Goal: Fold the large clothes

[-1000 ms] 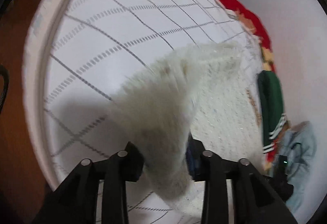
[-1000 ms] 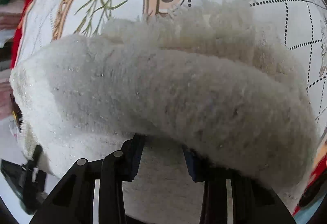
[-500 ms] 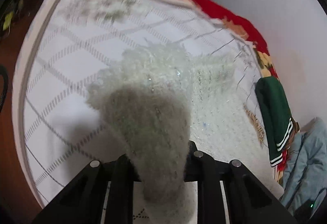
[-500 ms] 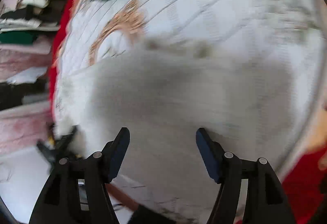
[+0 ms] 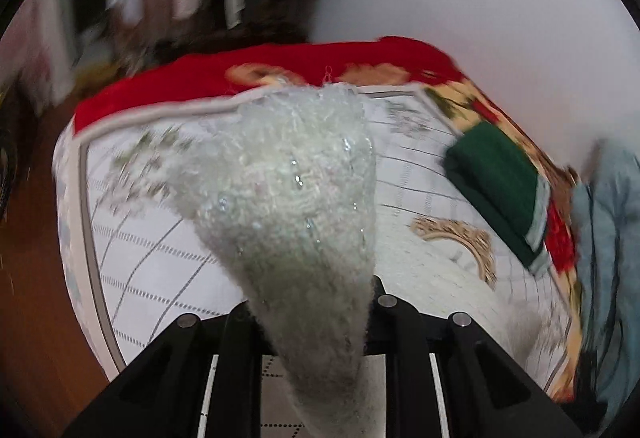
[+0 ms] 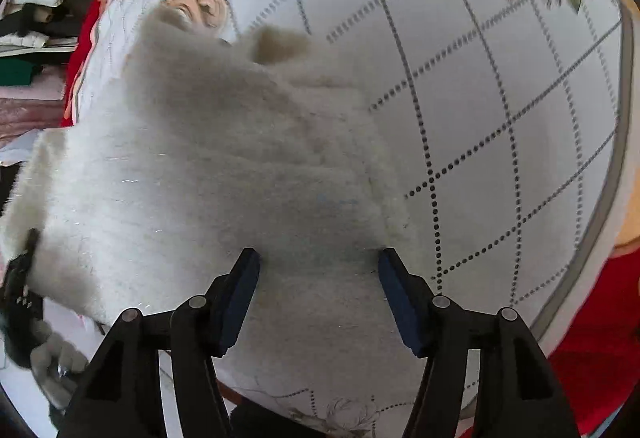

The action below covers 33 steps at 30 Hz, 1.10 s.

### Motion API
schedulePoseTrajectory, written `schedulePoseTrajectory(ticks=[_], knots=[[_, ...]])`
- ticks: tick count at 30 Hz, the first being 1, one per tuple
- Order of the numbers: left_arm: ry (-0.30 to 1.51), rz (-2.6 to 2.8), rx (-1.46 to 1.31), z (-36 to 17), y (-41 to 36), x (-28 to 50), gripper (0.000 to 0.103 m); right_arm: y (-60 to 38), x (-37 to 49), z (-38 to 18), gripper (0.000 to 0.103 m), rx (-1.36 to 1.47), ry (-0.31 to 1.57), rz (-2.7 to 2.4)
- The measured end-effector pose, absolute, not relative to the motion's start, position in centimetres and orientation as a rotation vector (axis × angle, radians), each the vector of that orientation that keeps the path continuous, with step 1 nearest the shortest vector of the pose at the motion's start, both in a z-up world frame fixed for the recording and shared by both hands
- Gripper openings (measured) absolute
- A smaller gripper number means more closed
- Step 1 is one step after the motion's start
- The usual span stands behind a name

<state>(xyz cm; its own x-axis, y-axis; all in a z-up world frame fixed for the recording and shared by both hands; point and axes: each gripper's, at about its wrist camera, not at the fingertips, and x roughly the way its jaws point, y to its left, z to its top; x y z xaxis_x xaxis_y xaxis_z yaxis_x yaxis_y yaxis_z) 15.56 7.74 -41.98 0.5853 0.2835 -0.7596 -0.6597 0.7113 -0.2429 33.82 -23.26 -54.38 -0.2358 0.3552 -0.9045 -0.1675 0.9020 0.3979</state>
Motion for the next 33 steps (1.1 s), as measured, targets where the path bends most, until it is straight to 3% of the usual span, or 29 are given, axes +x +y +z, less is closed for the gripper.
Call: schedulePoseTrajectory(ticks=[7, 14, 20, 23, 27, 33], knots=[[0.736, 0.165, -0.237, -38.4, -5.3, 19.5, 0.015, -25.5, 35.0, -57.1, 0.065, 0.356, 1.763, 0.517], [0.849, -0.256, -0.025, -43.6, -17.9, 19.9, 0.014, -25.7, 37.3, -59.4, 0.065, 0.449, 1.792, 0.557], [0.942, -0.293, 0.075, -48.5, -18.8, 19.9, 0.015, -28.7, 38.4, -60.2, 0.062, 0.524, 1.836, 0.566], [0.970, -0.308, 0.131, -49.2, -18.2, 19.5, 0.015, -32.3, 39.1, -58.8, 0.073, 0.542, 1.821, 0.466], [0.955, -0.334, 0.274, -49.6, -19.0, 17.9, 0.016, -36.6, 39.1, -54.9, 0.073, 0.552, 1.733, 0.415], [0.990, -0.305, 0.354, -49.0, -19.3, 17.6, 0.028, -33.5, 36.0, -51.1, 0.073, 0.589, 1.734, 0.638]])
